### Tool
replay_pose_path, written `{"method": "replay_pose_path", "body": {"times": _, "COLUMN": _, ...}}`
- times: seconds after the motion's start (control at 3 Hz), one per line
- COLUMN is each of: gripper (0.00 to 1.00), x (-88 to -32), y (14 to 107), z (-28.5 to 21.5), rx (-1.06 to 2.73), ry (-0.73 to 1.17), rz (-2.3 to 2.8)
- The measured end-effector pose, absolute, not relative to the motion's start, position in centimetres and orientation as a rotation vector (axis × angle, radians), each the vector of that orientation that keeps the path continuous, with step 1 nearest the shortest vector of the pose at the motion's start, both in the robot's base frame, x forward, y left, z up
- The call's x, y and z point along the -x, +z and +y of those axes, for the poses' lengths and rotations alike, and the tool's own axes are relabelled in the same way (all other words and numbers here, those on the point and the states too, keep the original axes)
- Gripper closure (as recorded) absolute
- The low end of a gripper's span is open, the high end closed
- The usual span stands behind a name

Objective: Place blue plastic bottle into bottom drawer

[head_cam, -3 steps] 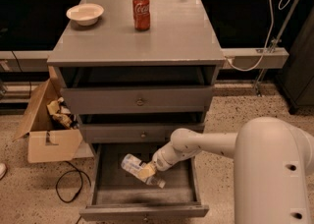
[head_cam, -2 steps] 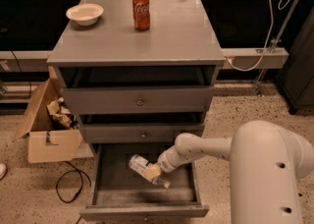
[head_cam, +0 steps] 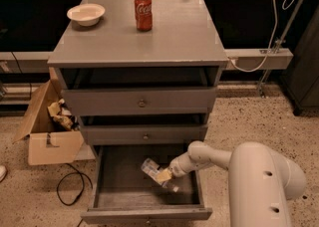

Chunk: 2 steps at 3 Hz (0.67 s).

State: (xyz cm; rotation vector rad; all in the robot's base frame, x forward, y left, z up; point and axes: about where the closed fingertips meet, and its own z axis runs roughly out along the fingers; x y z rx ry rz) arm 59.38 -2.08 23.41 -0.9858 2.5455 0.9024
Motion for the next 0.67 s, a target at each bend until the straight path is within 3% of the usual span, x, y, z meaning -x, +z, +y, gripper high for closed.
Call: {"method": "replay_pose_path", "body": {"times": 0.67, "gripper": 1.0, "x": -60.6, "y": 18.3, "z": -3.0, "rx": 0.956, "ry": 0.934, "rz": 2.595}}
